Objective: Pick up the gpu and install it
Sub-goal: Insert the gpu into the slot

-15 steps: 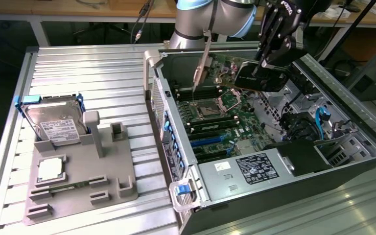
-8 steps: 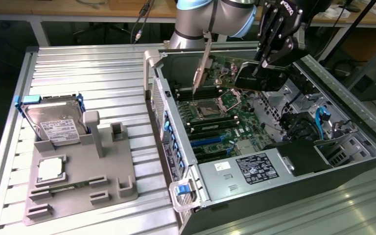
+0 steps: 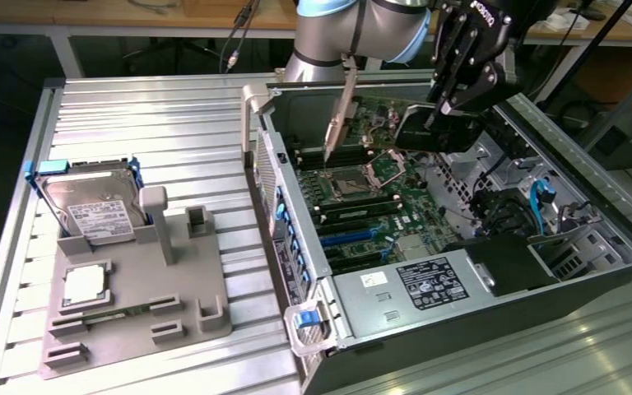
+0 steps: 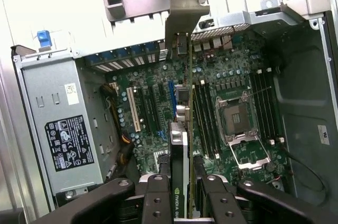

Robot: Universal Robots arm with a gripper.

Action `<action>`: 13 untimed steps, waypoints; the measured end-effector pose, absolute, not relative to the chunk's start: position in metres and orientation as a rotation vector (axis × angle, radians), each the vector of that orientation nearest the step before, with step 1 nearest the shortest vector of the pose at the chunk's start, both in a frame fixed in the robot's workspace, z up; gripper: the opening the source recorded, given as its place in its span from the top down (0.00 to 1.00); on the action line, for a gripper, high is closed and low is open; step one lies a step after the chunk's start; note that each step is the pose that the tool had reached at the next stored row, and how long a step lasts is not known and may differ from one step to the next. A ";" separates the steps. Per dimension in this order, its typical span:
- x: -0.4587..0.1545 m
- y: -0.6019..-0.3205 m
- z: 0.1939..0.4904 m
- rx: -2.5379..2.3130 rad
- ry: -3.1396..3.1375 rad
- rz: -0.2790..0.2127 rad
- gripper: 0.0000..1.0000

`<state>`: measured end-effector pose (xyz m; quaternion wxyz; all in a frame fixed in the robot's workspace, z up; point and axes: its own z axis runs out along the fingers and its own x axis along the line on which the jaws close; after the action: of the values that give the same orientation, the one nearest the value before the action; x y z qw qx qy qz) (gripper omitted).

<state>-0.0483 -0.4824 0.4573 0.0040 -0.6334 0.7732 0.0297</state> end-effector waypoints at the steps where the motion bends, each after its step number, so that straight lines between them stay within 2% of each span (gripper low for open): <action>1: -0.048 -0.482 0.457 -1.994 2.416 0.093 0.73; 13: -0.048 -0.482 0.457 -2.109 2.320 0.094 0.73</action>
<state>-0.0483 -0.4823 0.4573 0.0025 -0.6722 0.7397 0.0299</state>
